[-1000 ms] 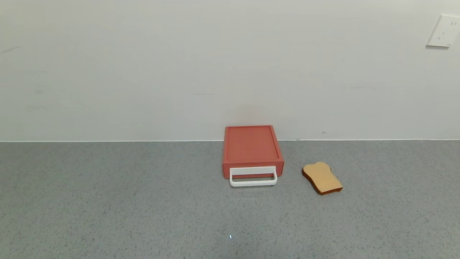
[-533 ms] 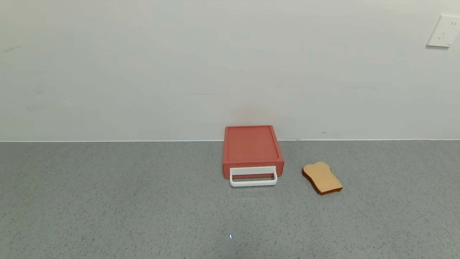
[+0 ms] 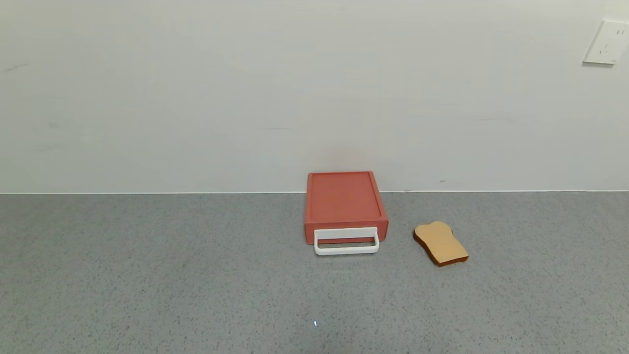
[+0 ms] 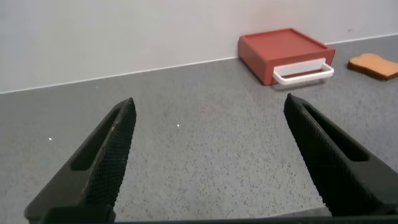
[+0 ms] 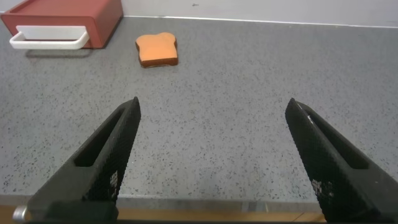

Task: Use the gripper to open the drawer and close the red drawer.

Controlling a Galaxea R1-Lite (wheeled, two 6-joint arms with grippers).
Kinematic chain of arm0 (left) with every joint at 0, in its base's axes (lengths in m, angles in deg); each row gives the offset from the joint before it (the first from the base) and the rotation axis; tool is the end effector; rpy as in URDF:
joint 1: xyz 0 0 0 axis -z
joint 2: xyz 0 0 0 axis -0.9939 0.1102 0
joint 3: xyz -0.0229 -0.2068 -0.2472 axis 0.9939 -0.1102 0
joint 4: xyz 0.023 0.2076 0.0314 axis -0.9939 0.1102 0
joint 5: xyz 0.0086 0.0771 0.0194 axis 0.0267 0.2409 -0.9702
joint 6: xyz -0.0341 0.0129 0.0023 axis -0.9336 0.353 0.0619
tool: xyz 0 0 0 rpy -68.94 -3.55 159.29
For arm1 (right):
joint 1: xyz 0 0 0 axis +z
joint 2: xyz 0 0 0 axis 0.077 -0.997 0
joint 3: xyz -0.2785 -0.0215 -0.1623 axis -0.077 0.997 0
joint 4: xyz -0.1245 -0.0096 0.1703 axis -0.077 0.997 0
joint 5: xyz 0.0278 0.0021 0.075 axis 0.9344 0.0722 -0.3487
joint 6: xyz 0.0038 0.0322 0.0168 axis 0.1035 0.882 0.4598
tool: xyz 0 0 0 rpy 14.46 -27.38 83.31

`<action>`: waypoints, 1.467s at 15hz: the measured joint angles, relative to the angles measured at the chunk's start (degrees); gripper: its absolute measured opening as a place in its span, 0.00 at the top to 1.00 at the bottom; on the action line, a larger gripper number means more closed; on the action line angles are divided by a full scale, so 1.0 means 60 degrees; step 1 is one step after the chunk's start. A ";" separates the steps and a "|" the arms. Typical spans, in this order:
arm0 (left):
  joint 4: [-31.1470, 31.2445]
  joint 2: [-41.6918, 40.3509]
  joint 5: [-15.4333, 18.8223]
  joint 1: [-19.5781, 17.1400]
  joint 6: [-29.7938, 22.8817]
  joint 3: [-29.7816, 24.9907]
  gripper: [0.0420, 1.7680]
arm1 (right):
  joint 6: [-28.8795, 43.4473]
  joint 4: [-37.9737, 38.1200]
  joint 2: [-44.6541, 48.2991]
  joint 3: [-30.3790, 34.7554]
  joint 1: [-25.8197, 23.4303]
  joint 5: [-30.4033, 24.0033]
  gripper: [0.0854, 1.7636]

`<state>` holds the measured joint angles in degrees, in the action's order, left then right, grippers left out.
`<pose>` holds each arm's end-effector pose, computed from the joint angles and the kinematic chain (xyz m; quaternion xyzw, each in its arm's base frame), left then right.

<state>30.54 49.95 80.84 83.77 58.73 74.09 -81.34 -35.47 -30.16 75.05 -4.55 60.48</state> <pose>-0.0301 -0.0036 0.1298 0.0325 -0.0679 -0.0480 0.9960 -0.0094 0.0001 0.0755 0.0000 0.0013 0.0001 1.0000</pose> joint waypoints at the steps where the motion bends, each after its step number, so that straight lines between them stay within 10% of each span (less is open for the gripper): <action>1: -0.0203 -0.0008 0.0037 0.0000 0.0010 -0.0331 0.03 | 0.0000 0.0004 0.0000 0.0000 0.0000 0.0004 0.03; 8: -0.0725 -0.0016 -0.0502 0.0000 0.0024 -0.1883 0.03 | 0.0000 0.0004 0.0000 0.0000 -0.0004 0.0000 0.03; 22: -0.0668 -0.0016 -0.0630 -0.0012 -0.0362 -0.1965 0.03 | 0.0000 -0.0024 -0.0004 0.0000 -0.0008 -0.0004 0.03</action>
